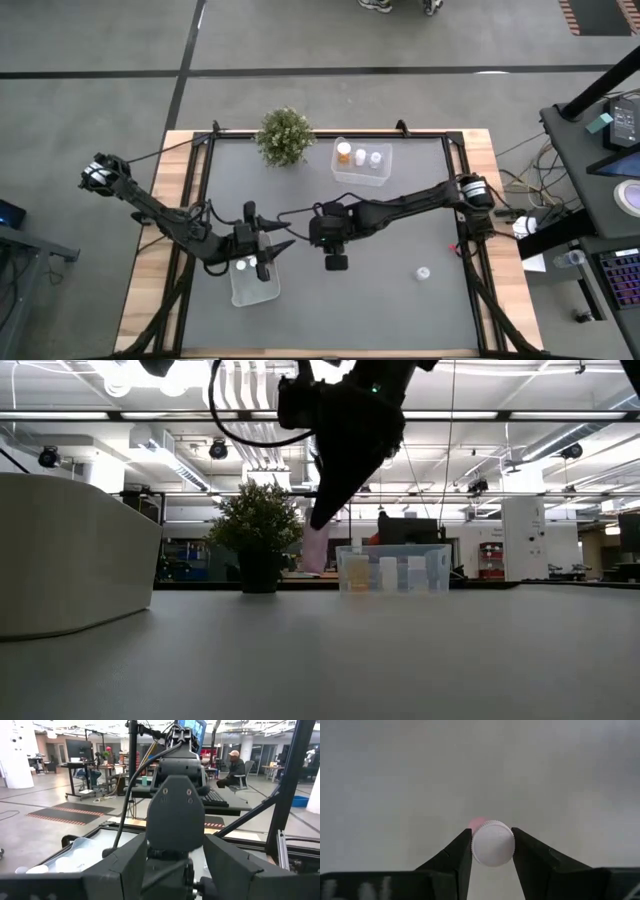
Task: Pick and place medicine bottles into bin by pill shape (circle, oval)
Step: Put the pink tablet bottle into the gray bin
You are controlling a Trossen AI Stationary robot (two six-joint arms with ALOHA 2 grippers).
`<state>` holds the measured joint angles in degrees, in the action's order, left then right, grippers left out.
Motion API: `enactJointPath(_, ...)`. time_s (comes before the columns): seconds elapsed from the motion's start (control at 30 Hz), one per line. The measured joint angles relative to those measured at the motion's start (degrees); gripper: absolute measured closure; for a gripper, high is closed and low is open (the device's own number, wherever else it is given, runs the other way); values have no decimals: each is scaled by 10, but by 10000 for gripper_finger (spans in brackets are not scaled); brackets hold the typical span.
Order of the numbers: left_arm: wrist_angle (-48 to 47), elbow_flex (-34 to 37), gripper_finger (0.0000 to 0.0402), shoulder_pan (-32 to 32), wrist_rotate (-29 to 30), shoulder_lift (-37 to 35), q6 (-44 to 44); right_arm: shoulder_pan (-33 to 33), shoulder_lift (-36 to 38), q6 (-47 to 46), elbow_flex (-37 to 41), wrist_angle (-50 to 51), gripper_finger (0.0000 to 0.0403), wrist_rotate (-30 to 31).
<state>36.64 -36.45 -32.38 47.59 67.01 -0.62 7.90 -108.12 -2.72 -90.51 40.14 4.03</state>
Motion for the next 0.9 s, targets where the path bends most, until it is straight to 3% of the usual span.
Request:
enactJointPath(0.4, 1, 0, 221, 0, 0, -1, 25, 0, -37, 13, -4, 4, 277, 1)
enactJointPath(0.9, 2, 0, 221, 0, 0, -1, 27, 0, -17, 8, -6, 19, 184, 5)
